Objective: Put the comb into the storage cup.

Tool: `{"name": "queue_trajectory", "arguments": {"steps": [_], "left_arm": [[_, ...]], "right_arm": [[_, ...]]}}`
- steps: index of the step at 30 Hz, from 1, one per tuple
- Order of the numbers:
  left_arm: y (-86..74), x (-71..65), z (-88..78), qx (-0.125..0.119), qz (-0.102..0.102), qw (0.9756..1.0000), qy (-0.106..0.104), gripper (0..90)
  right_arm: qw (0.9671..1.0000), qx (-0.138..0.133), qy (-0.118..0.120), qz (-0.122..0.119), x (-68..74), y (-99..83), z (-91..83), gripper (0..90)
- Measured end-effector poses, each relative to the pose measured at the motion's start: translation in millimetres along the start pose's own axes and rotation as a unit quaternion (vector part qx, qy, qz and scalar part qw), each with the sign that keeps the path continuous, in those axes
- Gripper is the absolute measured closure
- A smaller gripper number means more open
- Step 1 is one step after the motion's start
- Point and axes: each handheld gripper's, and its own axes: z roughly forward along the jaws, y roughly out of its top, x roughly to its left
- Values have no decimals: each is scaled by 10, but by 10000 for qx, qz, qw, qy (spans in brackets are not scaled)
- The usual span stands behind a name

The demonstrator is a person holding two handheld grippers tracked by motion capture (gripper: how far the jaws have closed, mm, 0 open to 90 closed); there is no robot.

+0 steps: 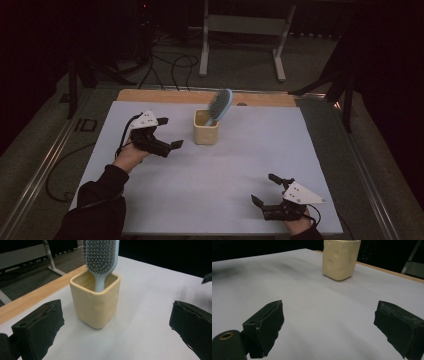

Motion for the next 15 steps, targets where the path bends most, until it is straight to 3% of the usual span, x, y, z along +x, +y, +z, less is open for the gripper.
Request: {"name": "queue_trajectory", "arguments": {"steps": [15], "left_arm": [[-227,-67,-289,85,-62,9998,151,0]], "right_arm": [[10000,9,4,17,3,5,15,87]]}}
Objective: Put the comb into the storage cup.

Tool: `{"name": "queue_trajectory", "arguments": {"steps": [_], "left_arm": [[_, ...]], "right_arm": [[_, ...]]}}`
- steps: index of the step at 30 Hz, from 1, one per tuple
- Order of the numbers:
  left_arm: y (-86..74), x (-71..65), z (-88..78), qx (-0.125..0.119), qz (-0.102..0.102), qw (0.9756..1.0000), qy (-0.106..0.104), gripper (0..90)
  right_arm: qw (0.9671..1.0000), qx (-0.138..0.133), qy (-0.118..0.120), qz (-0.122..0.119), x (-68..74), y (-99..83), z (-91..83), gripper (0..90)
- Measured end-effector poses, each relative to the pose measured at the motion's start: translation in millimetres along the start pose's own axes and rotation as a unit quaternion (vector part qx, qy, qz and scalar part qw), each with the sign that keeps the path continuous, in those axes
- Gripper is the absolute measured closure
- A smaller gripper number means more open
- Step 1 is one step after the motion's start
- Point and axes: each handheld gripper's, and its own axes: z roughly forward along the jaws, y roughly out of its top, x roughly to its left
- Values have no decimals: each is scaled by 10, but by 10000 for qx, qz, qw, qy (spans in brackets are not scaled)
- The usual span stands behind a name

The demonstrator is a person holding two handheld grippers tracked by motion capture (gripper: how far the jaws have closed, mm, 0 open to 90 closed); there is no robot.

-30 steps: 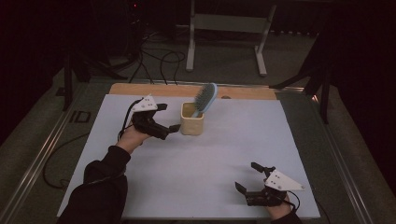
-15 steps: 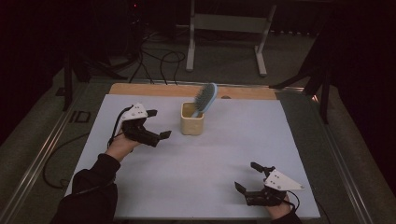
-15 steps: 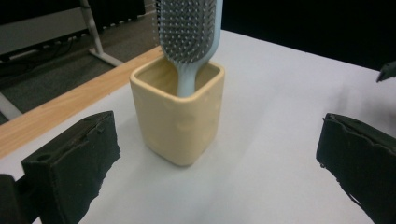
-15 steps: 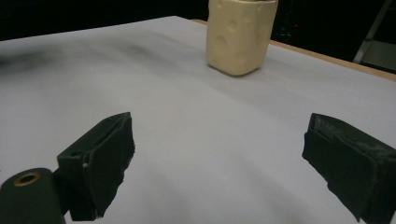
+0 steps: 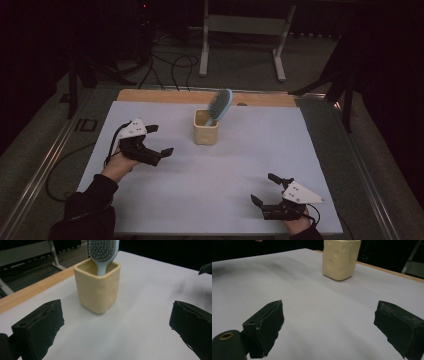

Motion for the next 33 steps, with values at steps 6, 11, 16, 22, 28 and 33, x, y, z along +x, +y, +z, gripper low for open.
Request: {"name": "queue_trajectory", "arguments": {"steps": [6,11,16,22,28,33], "left_arm": [[-133,-14,-131,31,-48,10000,82,0],[-258,-33,-243,28,-110,9998,154,0],[-388,-61,-333,36,-167,9997,198,0],[-550,-119,-422,74,-204,9994,279,0],[-752,-158,-475,60,-345,9989,307,0],[-902,-191,-564,82,-462,9984,315,0]], "right_arm": [[10000,6,13,-31,3,3,5,87],[10000,11,11,-33,9,6,10,87],[10000,15,11,-37,9,5,12,87],[10000,26,18,-67,14,8,13,87],[10000,40,27,-64,19,8,24,87],[10000,35,30,-58,13,5,23,87]]}}
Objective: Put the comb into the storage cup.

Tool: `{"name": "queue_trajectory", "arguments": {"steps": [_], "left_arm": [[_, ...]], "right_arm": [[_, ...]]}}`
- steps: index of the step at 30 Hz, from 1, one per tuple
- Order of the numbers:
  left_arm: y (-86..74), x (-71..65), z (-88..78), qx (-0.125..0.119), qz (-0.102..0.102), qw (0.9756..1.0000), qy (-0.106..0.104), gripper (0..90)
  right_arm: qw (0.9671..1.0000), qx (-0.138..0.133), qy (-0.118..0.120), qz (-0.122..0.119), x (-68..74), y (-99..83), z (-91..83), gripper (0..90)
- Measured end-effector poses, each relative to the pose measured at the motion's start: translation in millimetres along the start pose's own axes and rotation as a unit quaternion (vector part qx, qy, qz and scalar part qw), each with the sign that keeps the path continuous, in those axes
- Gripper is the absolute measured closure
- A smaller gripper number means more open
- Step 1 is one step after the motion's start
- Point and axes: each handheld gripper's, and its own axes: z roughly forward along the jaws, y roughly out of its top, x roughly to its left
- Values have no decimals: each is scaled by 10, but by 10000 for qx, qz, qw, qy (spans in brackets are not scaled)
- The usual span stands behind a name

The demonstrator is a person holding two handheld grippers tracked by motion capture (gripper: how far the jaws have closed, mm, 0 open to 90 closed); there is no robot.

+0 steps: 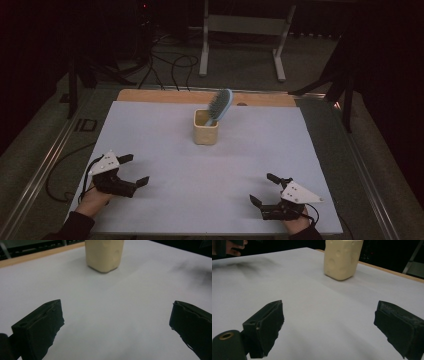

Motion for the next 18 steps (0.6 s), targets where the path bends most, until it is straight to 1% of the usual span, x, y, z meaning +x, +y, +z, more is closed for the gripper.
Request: {"name": "queue_trajectory", "arguments": {"steps": [4,7,9,10,12,13,14,17,18], "left_arm": [[-131,-21,-64,2,-121,9999,44,0],[-209,-44,-103,40,-143,9998,90,0],[-259,-59,-135,9,-193,9998,102,0],[-281,-68,-152,36,-228,9996,130,0],[-326,-89,-184,70,-213,9996,182,0],[-345,-103,-201,105,-151,9995,262,0],[-362,-112,-221,123,-129,9994,296,0],[-410,-128,-273,74,-222,9993,299,0],[-421,-139,-284,81,-221,9992,325,0]], "right_arm": [[10000,24,-6,-6,4,0,5,88],[10000,17,-1,-46,9,4,5,87],[10000,20,-5,-30,11,3,7,87],[10000,10,-7,-24,8,3,7,87],[10000,3,-14,-40,7,5,2,87],[10000,5,-14,-27,9,6,0,87],[10000,10,-15,-31,8,5,1,87],[10000,12,-8,-21,8,4,3,88],[10000,13,-7,-48,8,5,4,88]]}}
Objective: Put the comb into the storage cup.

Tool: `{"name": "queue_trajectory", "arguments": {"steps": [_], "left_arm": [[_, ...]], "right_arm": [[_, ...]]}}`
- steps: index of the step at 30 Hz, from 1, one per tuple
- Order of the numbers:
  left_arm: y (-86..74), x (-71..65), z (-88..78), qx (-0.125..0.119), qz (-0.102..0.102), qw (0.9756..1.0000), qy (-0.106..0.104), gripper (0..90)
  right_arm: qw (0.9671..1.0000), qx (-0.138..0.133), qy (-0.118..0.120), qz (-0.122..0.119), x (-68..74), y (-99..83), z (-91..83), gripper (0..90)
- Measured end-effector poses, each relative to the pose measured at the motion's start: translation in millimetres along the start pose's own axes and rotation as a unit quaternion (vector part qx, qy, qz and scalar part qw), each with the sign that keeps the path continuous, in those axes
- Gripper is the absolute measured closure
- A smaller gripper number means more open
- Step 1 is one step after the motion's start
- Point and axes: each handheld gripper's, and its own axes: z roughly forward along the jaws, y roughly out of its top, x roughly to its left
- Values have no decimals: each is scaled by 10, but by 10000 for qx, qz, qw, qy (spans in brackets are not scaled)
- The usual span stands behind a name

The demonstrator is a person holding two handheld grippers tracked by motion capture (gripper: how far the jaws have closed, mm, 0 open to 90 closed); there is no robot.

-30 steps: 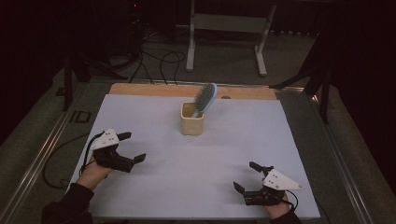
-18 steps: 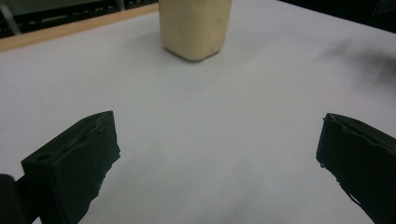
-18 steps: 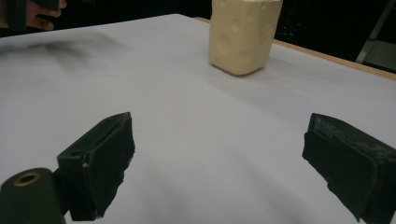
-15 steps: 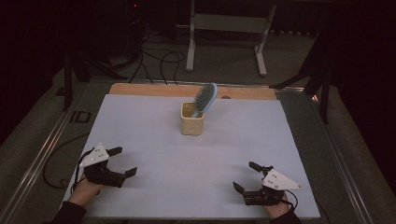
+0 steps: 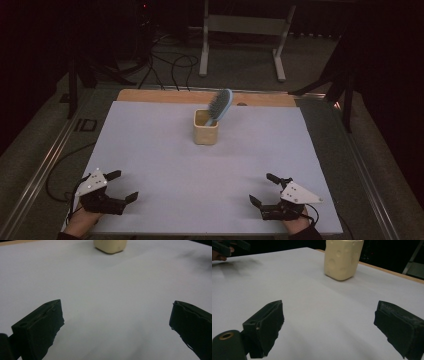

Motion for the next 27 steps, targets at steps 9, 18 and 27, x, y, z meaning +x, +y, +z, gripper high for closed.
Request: {"name": "queue_trajectory", "arguments": {"steps": [9,18,27], "left_arm": [[-68,-36,-76,-2,-44,9999,102,0],[-94,-26,-110,-86,-68,9996,243,0],[-99,-36,-92,-112,-31,9997,230,0]], "right_arm": [[10000,-9,3,24,-6,0,4,87],[10000,0,44,-13,2,-1,11,87],[10000,21,40,-21,1,1,24,87]]}}
